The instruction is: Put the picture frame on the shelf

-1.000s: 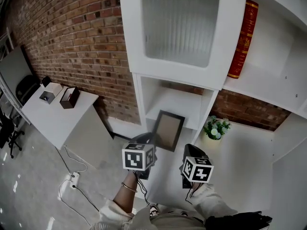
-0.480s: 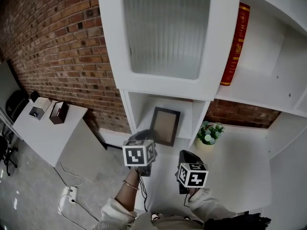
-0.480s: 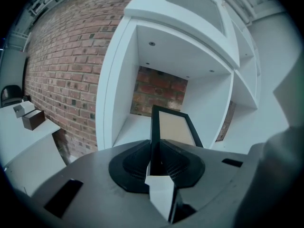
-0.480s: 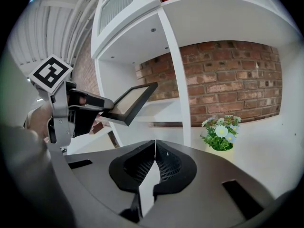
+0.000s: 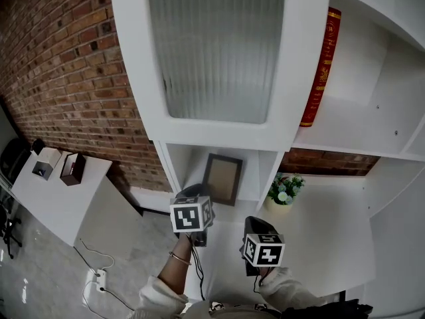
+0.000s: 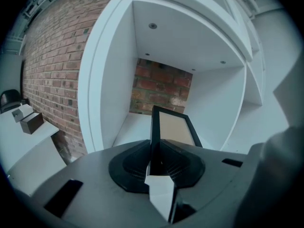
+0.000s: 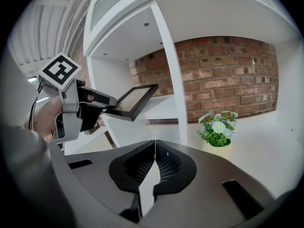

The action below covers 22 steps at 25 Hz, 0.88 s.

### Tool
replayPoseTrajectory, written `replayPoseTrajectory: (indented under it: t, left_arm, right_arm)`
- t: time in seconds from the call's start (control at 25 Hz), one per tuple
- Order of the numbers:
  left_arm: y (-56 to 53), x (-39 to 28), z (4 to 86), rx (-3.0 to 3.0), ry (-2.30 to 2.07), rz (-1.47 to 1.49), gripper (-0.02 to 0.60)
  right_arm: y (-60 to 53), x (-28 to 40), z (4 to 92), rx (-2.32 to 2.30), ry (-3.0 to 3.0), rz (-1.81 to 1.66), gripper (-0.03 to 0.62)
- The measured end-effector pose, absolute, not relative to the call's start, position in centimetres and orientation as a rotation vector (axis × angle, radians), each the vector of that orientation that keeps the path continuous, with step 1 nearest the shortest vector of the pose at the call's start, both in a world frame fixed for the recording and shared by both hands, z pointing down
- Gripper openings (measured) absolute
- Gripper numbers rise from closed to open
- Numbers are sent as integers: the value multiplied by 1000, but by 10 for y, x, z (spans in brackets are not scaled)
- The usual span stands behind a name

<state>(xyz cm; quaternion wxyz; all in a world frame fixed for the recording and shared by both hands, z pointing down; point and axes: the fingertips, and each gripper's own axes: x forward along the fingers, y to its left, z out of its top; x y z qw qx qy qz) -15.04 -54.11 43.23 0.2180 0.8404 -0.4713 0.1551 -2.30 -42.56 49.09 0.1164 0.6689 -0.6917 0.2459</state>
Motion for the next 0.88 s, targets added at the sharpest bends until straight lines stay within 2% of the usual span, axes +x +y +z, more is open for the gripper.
replayPoseTrajectory:
  t: [0.88]
  left_arm:
    - [-571,-138,436,2293,-1368,445,66]
  right_arm:
    - [-425,-7,499,2003,-1980,761,23]
